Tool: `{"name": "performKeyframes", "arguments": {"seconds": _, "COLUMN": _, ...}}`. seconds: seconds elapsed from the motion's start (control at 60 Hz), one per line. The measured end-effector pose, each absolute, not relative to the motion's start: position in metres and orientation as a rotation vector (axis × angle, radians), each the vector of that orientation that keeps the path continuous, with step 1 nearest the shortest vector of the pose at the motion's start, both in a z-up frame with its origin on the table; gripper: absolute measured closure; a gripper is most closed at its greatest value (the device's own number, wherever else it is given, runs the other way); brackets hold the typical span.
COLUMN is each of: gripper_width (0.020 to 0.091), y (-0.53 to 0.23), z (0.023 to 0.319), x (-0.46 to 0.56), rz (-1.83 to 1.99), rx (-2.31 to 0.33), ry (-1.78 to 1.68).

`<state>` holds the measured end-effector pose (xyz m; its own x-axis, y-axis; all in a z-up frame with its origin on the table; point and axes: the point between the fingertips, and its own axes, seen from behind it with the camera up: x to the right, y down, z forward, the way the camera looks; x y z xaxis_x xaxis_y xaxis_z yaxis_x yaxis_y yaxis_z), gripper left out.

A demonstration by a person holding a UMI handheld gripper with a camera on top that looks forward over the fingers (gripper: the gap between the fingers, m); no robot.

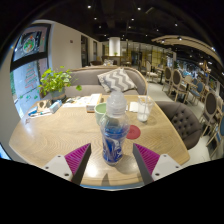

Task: Pour water

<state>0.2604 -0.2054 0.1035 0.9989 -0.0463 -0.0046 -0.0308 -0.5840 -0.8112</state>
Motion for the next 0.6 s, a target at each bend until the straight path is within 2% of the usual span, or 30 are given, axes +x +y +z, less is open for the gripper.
{"name": "performKeyframes", "arguments": {"seconds": 0.117, "gripper_width": 0.0253, "y": -0.167, "z": 0.089, "x": 0.268, "rz": 0.018, "rx": -2.147, "ry": 0.017}}
{"name": "performKeyframes", "arguments": {"seconds": 0.183, "gripper_width": 0.0282, "y": -0.149, "z": 0.082, "x": 0.266, "rz": 0.03, "rx": -2.128, "ry": -0.002}}
{"name": "performKeyframes", "arguments": {"seconds": 0.233, "gripper_width": 0.0353, "y": -0.141, "z": 0.074, "x": 0.267, "rz": 0.029, "rx": -2.125, "ry": -0.007}}
{"name": "performKeyframes", "arguments": {"seconds": 0.267, "gripper_width": 0.0427, "y": -0.136, "z": 0.069, "x": 0.268, "rz": 0.026, "rx": -2.123, "ry": -0.009}}
{"name": "performKeyframes", "arguments": {"seconds": 0.317, "gripper_width": 0.0575, "y": -0.132, "z": 0.068, "x": 0.265, "rz": 0.046, "rx": -2.111, "ry": -0.007}}
{"name": "performKeyframes", "arguments": {"seconds": 0.433, "gripper_width": 0.0642, "y": -0.129, "z": 0.069, "x": 0.263, "rz": 0.057, "rx": -2.116, "ry": -0.004}}
{"name": "performKeyframes", "arguments": {"seconds": 0.5, "gripper_width": 0.0717, "y": -0.126, "z": 0.075, "x": 0.26, "rz": 0.076, "rx": -2.11, "ry": 0.002}}
{"name": "performKeyframes", "arguments": {"seconds": 0.6, "gripper_width": 0.0752, "y": -0.122, "z": 0.092, "x": 0.242, "rz": 0.107, "rx": -2.105, "ry": -0.017}}
